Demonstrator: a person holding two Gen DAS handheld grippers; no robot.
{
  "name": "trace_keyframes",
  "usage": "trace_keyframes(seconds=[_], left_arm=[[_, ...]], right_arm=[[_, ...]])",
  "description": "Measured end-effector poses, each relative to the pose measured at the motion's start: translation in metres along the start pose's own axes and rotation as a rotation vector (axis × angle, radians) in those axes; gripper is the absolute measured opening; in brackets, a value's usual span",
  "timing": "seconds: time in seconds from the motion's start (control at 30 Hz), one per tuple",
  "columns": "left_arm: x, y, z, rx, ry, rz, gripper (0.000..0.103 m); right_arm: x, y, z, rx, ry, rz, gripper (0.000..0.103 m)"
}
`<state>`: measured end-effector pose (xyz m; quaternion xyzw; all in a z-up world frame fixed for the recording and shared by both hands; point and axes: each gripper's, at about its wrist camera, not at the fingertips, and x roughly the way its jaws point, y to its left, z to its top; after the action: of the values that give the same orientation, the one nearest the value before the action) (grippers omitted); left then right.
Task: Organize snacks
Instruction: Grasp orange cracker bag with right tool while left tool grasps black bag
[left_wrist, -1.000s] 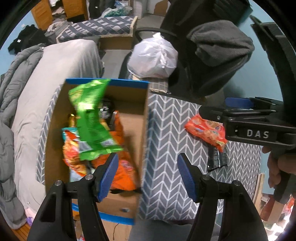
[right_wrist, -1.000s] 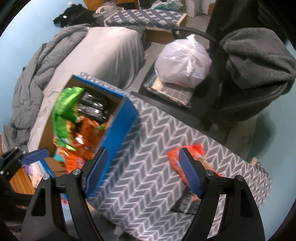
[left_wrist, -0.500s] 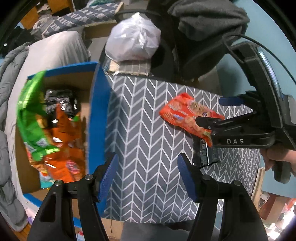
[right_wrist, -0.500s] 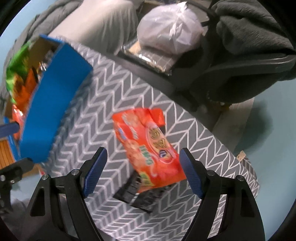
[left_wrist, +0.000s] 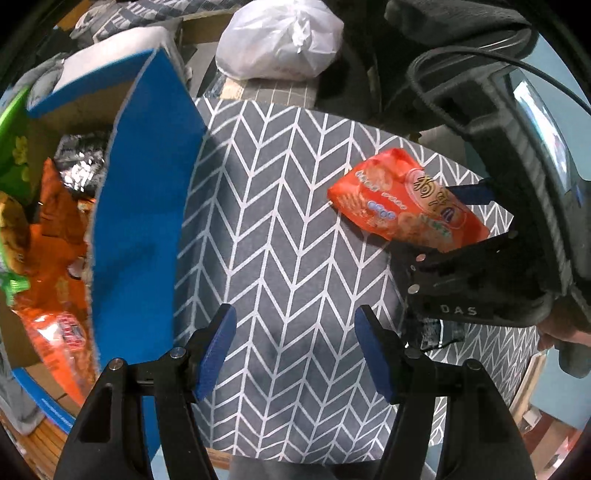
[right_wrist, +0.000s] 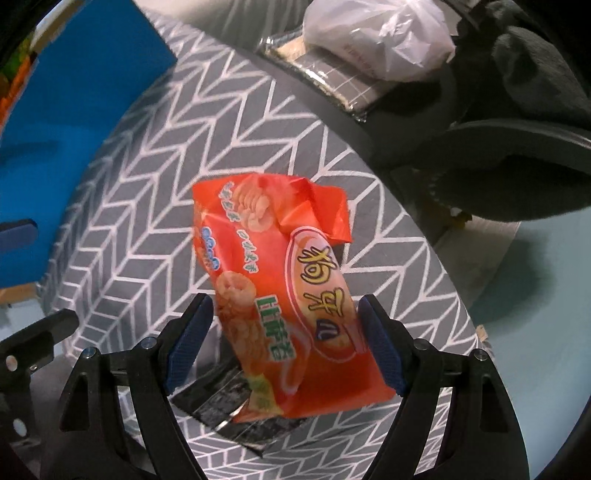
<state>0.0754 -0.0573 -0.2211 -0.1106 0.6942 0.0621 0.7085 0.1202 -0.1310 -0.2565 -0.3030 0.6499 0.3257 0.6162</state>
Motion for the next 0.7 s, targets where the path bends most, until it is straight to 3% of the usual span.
trace_keyframes(seconds=[0.2, 0.23, 0.3, 0.4, 0.7], left_arm=[[0.015, 0.000, -0.001, -0.012, 0.033, 0.006, 0.068], [0.017, -0.001, -0.001, -0.008, 0.035, 0.004, 0.068], [0.017, -0.003, -0.002, 0.005, 0.036, 0.003, 0.068], [0.020, -0.009, -0.002, 0.034, 0.039, 0.001, 0.073], [0.018, -0.038, -0.003, 0.125, 0.037, -0.039, 0.077]], right_arm=[[0.020, -0.008, -0.001, 0.033, 0.060, -0.004, 0.079], [0.019, -0.010, -0.002, 0.046, 0.055, 0.005, 0.076], [0.018, -0.016, -0.005, 0.077, 0.043, 0.038, 0.061], [0.012, -0.026, -0.011, 0.115, 0.027, 0.072, 0.049], [-0.016, -0.064, -0.051, 0.291, -0.078, 0.091, 0.045]])
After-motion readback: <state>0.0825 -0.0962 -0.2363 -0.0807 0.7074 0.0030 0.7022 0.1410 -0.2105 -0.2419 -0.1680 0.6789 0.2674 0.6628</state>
